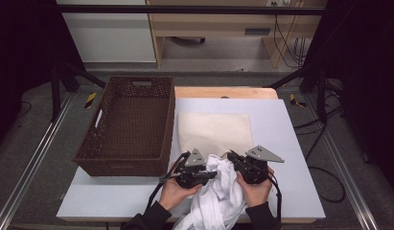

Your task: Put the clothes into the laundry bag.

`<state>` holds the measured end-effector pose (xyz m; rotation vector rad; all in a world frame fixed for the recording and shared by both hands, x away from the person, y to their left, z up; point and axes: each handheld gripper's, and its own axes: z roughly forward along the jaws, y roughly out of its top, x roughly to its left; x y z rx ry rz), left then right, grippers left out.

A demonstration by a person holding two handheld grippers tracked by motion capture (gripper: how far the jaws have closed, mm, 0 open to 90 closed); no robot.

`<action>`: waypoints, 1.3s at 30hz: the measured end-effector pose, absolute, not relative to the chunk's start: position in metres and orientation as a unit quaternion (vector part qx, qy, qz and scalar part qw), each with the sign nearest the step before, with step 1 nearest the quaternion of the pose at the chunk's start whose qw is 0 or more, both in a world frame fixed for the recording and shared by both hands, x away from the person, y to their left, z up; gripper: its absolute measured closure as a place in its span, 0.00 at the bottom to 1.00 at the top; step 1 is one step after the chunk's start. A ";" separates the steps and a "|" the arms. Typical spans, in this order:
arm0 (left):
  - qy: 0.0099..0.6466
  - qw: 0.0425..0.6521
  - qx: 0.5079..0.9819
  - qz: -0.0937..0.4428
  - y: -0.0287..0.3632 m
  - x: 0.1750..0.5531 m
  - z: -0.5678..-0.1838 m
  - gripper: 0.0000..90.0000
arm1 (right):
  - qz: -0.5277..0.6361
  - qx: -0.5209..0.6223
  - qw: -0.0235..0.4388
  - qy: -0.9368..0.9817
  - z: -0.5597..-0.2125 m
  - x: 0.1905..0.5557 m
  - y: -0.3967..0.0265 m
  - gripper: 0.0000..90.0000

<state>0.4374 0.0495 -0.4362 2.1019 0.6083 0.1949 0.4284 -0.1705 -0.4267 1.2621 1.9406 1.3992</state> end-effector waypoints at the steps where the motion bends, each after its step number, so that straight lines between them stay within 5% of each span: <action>1: 0.239 0.458 0.852 0.085 0.048 0.432 -0.434 0.83 | 0.505 0.455 0.218 0.700 -0.427 0.428 -0.171 0.98; 7: 0.207 0.432 0.870 0.118 0.026 0.415 -0.436 0.87 | 0.516 0.454 0.208 0.696 -0.428 0.429 -0.169 0.98; 15: 0.229 0.392 0.885 0.098 0.010 0.444 -0.452 0.84 | 0.529 0.434 0.210 0.698 -0.423 0.425 -0.165 0.98; 21: 0.236 0.409 0.877 0.092 0.018 0.448 -0.452 0.64 | 0.534 0.430 0.209 0.697 -0.421 0.422 -0.169 0.98; 26: 0.234 0.417 0.870 0.118 0.030 0.436 -0.440 0.37 | 0.530 0.432 0.211 0.698 -0.421 0.422 -0.172 0.98; 30: 0.240 0.431 0.862 0.117 0.050 0.427 -0.428 0.27 | 0.528 0.433 0.211 0.699 -0.420 0.422 -0.174 0.98; 37: 0.276 0.393 0.869 0.122 0.069 0.423 -0.434 0.34 | 0.523 0.432 0.215 0.703 -0.421 0.422 -0.173 0.98; 39: 0.276 0.376 0.876 0.123 0.065 0.422 -0.440 0.54 | 0.521 0.431 0.216 0.704 -0.421 0.421 -0.173 0.98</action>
